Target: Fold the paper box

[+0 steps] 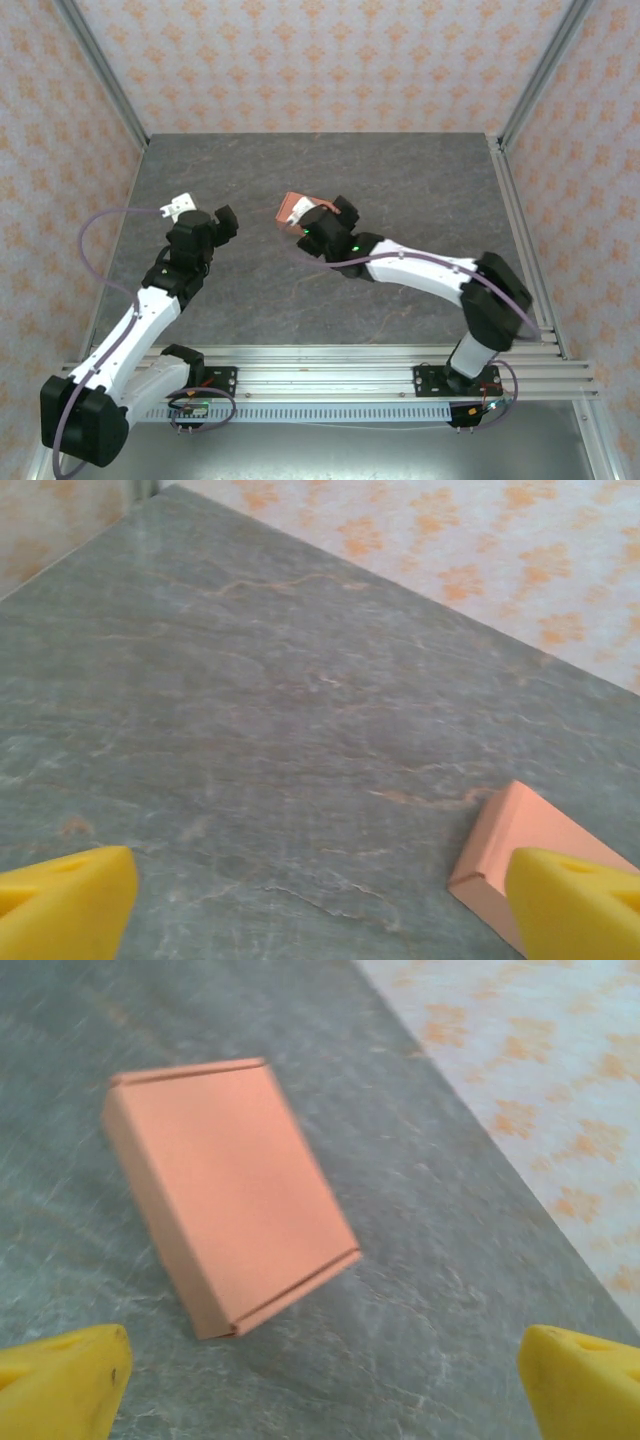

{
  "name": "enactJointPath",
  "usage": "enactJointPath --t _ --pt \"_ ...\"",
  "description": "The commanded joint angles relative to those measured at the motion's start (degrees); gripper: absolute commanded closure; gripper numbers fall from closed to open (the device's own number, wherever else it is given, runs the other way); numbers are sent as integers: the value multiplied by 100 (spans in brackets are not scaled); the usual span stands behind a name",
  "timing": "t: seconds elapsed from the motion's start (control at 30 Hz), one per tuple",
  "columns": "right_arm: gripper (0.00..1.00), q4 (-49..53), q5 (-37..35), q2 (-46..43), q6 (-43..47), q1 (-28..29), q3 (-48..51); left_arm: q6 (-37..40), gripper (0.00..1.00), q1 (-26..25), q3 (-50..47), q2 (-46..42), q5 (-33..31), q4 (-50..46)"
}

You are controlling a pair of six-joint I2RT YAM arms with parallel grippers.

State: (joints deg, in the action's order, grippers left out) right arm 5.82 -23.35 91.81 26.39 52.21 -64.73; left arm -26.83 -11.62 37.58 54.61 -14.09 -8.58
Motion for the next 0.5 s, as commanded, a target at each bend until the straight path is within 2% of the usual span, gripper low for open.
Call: enactJointPath --t 0.0,0.13,0.3,0.4,0.47 --pt "1 -133 -431 -531 -1459 -641 693 390 0 284 73 191 -460 -3" --pt "1 -651 -74 -1582 -2538 -1804 1866 1126 0 480 -419 304 -499 1051" --pt "1 -1417 -200 -2686 -3041 -2924 3009 1916 0 547 -1309 345 -328 2704" --pt "1 -1417 -182 -2836 -3225 -3483 3262 2154 0 566 -1582 401 -336 3363" --pt "1 -1712 -270 -2787 -3096 -3601 3456 2384 0 583 -1793 522 -226 3942"
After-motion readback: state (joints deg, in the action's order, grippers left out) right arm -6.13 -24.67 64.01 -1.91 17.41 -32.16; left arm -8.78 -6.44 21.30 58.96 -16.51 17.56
